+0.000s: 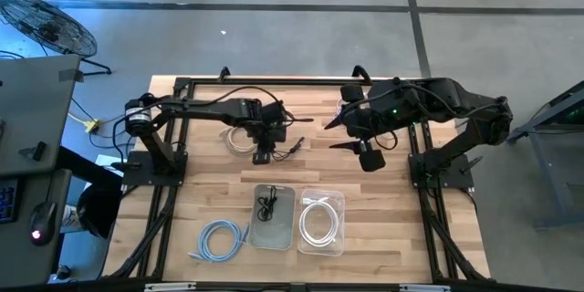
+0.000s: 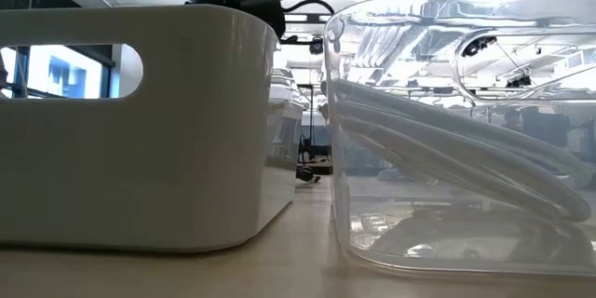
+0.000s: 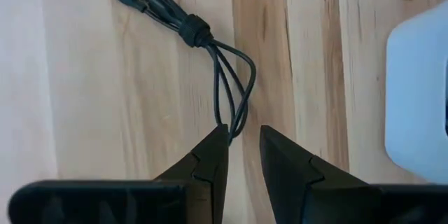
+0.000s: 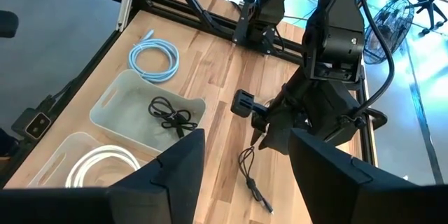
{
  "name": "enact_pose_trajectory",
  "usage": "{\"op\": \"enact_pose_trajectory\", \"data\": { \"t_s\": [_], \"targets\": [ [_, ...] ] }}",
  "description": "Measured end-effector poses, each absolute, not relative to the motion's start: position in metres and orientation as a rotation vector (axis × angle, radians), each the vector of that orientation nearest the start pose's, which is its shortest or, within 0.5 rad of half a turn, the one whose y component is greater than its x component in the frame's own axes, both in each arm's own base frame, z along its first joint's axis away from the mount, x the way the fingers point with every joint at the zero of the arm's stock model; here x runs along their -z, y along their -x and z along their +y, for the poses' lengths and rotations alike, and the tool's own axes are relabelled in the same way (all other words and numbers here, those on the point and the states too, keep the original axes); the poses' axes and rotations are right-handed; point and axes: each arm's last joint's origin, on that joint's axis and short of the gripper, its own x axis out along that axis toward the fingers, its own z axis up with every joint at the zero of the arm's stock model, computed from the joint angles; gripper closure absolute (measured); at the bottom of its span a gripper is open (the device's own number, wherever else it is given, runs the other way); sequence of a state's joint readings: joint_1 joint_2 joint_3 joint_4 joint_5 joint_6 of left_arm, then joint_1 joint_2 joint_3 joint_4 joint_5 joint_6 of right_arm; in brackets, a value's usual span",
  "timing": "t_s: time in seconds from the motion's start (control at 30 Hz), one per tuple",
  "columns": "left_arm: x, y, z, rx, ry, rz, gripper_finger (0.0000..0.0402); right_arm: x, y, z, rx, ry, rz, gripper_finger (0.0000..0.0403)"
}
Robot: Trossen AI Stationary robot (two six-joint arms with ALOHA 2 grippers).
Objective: Pick & Place USB Port
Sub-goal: Put the black USB cable into the gray bin
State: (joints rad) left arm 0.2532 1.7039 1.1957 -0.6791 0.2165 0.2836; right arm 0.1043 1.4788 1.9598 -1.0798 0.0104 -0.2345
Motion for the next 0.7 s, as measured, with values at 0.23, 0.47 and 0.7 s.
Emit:
{"op": "enact_pose_trajectory", "data": {
  "t_s": [0.23, 0.47, 0.7],
  "targets": [
    [-0.2096, -0.3253, 0.0764, 0.194, 0.013, 1.127, 0.0320, -0.4784, -0.2636, 0.0275, -0.163, 0.242, 0.585, 0.0206],
    [-0.2101, -0.3254, 0.0754, 0.246, 0.036, 1.107, 0.0320, -0.4783, -0.2638, 0.0277, -0.164, 0.242, 0.586, 0.0206],
    [-0.2095, -0.3252, 0.0777, 0.203, -0.045, 1.127, 0.0320, -0.4783, -0.2638, 0.0277, -0.164, 0.242, 0.586, 0.0206]
  ]
}}
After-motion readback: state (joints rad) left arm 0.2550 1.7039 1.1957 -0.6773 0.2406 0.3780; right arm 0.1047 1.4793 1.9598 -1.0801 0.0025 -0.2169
